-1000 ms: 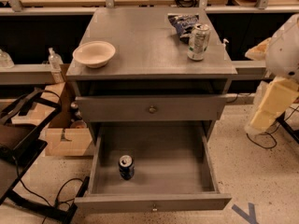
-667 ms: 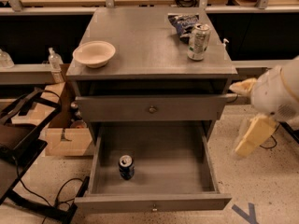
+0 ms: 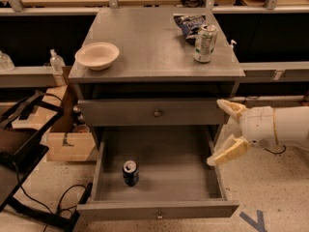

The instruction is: Pick pepsi can from middle drawer and place on counter

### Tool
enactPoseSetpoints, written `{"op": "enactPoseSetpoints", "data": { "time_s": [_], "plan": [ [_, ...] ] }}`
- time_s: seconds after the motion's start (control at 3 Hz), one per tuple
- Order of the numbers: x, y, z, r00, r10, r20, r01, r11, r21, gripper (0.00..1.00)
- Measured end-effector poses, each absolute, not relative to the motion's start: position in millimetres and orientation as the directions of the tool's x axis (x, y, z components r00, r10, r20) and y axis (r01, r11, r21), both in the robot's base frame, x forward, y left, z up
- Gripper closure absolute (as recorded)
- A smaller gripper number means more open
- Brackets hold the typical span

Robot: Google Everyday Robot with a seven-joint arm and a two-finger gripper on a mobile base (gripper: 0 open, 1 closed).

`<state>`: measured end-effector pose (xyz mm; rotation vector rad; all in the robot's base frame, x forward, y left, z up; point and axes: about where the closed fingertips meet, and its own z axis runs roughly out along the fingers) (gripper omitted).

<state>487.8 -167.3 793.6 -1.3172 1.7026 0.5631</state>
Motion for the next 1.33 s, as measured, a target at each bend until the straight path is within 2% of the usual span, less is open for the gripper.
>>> {"op": "enactPoseSetpoints", "data": {
  "time_s": [0.67, 1.33],
  "plan": [
    [495, -148, 780, 0.024, -0.476, -0.879, -0.939, 0.292, -0.183, 0.00],
    [530, -89, 642, -0.006, -0.301, -0.954, -0.956, 0.281, -0.082, 0.00]
  ]
}}
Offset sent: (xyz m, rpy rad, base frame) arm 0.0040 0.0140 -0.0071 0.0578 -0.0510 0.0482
